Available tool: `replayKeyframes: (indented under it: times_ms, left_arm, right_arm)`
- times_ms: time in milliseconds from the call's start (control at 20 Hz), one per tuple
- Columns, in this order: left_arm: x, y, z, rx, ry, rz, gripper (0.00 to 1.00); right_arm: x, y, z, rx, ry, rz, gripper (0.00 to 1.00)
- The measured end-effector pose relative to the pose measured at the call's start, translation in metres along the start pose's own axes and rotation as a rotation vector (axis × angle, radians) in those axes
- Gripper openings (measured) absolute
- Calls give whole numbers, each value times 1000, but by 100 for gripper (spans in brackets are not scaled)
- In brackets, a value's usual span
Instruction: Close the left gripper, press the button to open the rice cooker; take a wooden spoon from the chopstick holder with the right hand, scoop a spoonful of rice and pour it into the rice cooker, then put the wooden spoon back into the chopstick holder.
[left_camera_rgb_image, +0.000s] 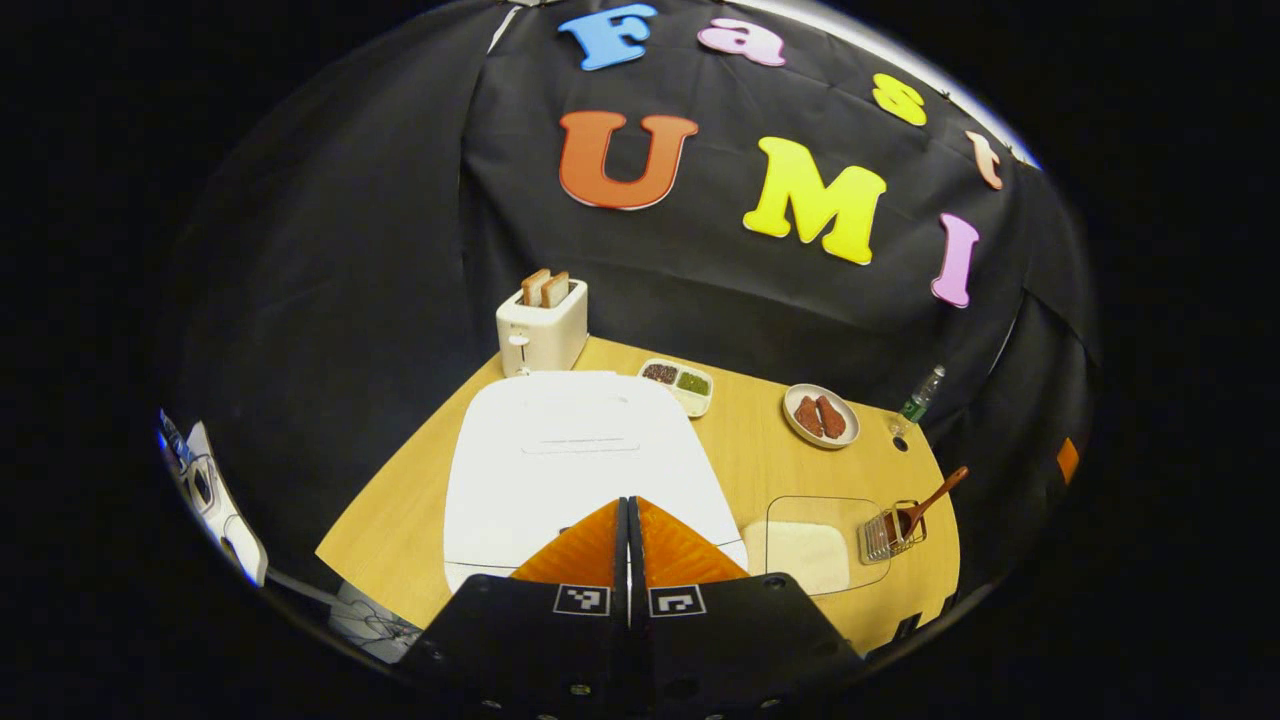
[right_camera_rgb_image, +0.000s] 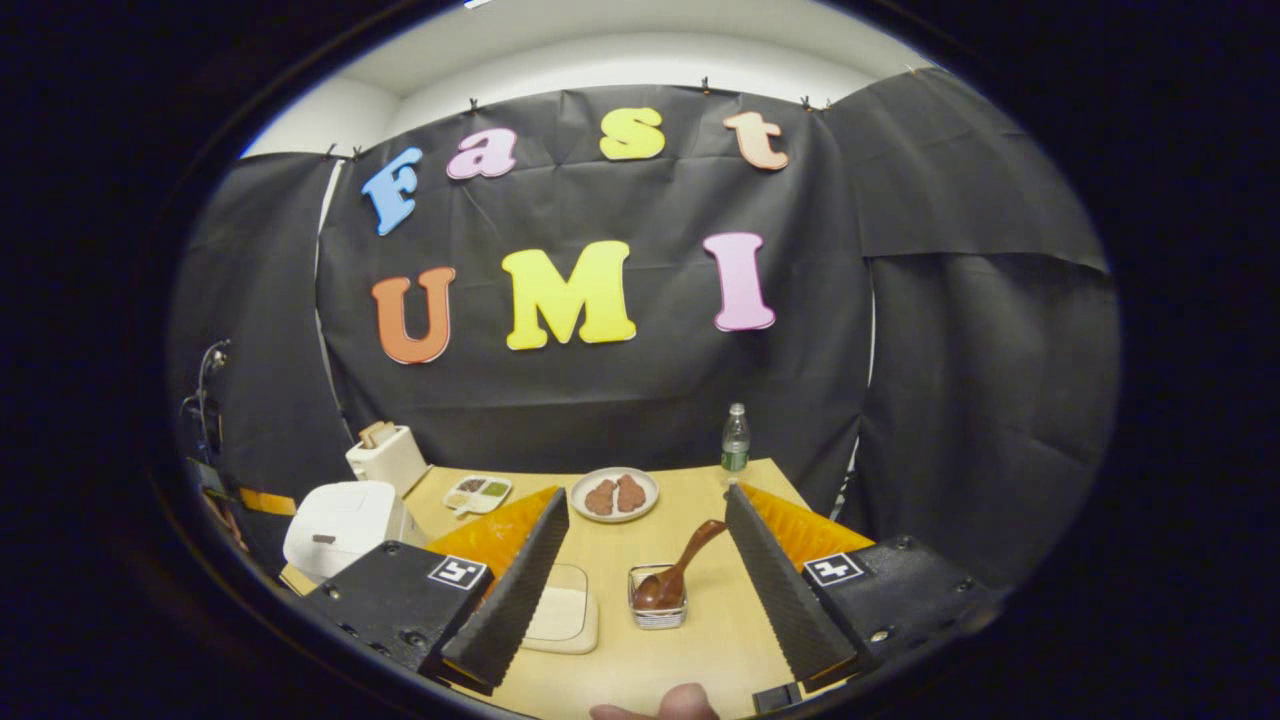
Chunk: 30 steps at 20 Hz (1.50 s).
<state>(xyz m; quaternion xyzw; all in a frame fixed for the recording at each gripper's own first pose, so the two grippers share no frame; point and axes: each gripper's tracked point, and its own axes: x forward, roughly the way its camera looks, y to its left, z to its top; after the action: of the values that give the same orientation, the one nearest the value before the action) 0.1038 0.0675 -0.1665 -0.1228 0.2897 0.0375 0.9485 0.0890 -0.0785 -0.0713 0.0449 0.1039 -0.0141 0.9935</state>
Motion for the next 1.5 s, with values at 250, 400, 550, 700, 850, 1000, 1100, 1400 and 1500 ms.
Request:
replayKeyframes:
  times_ms: [250,400,550,700,850,1000,1100,1400,1500]
  left_arm:
    - [33,10,-18,-46,65,17,0]
    - [38,13,-22,-56,80,26,0]
    - [42,13,-28,-70,93,30,0]
    - [43,14,-40,-113,129,39,0]
    - [42,15,-36,-121,120,47,1]
    - [36,13,-11,-100,37,61,0]
    - [25,8,26,-82,-80,58,1]
    - [9,3,128,16,-317,89,26]
    - [-2,-7,158,19,-399,81,31]
  right_arm:
    - [19,2,-9,6,36,9,100]
    - [24,5,-14,0,58,15,100]
    - [28,5,-13,-8,63,14,100]
    - [33,10,-13,-6,68,22,100]
    - [35,14,-13,6,65,29,100]
    - [35,12,-7,7,57,32,100]
    - [33,2,2,-6,30,14,100]
    - [26,-16,2,4,24,-15,100]
    - [23,-22,4,0,21,-21,100]
